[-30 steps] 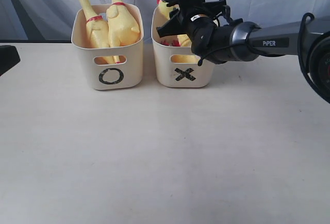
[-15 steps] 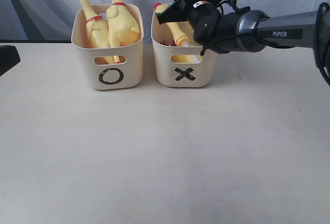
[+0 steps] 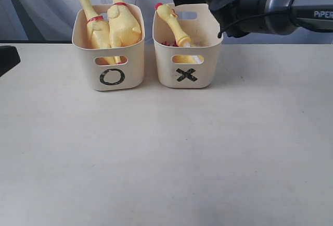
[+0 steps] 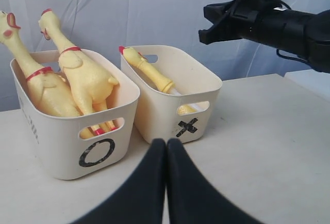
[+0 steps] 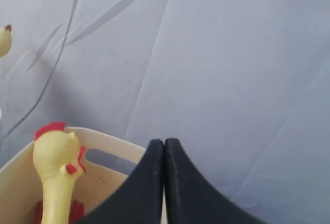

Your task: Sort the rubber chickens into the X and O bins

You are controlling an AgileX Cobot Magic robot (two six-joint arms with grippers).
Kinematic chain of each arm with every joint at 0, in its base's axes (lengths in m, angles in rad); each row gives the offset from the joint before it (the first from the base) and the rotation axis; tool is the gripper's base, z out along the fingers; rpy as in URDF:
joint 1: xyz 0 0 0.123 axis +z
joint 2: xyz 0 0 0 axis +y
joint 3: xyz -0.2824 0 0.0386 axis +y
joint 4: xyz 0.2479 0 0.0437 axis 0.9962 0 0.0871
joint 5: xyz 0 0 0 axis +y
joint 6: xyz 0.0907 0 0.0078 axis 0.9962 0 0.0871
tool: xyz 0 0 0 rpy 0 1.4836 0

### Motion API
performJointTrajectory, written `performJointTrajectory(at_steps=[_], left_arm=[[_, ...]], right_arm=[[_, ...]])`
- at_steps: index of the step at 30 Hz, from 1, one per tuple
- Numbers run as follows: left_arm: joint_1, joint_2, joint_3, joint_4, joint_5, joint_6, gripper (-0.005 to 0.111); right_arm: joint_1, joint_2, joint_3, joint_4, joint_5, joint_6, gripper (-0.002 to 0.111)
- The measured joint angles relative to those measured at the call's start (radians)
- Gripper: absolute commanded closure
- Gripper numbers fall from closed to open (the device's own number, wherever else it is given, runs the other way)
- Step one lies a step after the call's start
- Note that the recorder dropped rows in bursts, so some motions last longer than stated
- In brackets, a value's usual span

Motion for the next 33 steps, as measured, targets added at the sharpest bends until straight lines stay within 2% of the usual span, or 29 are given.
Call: performJointTrajectory(at_steps=[10,14,23,28,33], left_arm=[[0.0,0.0,0.0,0.036,0.0,0.003,0.106],[0.0,0.0,0.0,0.11,0.0,0.003,0.106],[0.0,0.0,0.0,0.132,-0.002,0.003,0.106],[0.0,0.0,0.0,0.132,-0.002,0.003,0.106],[0.0,0.0,0.0,0.132,-0.002,0.005,0.106]], right_arm=[[-0.019,-0.278,0.33,-0.079,0.04,-0.038,0.109],[-0.019,-0.451,0.492,-0.09,0.044,-0.011,0.109],[-0.019,-0.802,0.76,-0.09,0.128,0.085,0.109],[-0.019,-0.989,0.823,-0.089,0.333,0.161,0.109],[-0.019,-1.184,0.822,-0.071,0.646,0.196,0.109]])
